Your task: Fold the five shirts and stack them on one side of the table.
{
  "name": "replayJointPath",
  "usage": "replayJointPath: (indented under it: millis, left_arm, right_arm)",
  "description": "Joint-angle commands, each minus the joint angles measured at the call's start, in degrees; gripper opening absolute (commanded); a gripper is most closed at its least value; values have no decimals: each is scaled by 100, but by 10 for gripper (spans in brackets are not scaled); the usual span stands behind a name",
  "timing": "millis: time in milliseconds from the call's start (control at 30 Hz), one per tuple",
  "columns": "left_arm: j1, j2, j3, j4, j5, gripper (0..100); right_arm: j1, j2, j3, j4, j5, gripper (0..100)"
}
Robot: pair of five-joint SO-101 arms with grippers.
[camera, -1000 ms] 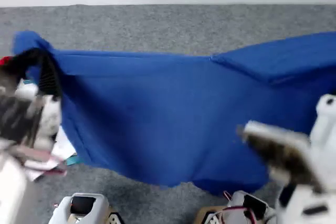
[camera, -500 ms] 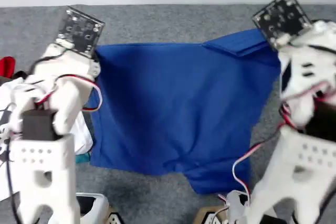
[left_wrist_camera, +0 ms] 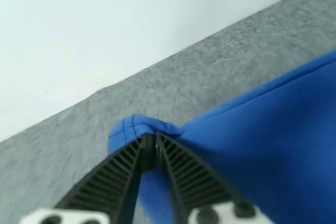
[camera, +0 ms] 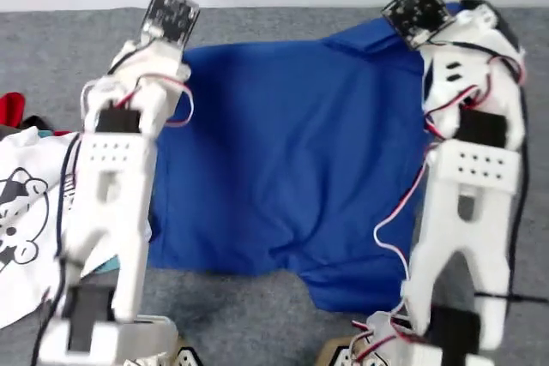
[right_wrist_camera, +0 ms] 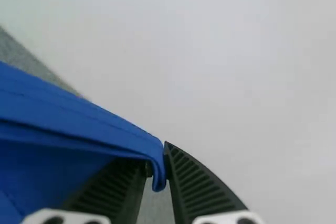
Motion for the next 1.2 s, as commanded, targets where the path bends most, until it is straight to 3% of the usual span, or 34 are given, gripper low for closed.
replayJointPath:
  millis: [0,233,433,700,867,1167]
  left_arm:
    - [-44,809,-1305,-141,-18,5]
    - [-9,2251,-3433,826,-686,5]
    - [62,2910,-4673,2295,-712,5]
    - [246,3077,-4919,4897,-1433,5]
    - [255,3086,-4919,6145,-1503,5]
    - [334,2769,-3503,6286,-1503,5]
  right_arm:
    - [-75,268,-79,-1033,62,10]
    - [-127,936,-88,-2044,501,10]
    - [-145,1051,-70,-1859,501,10]
    - [-189,585,-79,629,501,10]
    - [-180,163,-70,2378,475,10]
    - [-189,-321,-62,4971,475,13]
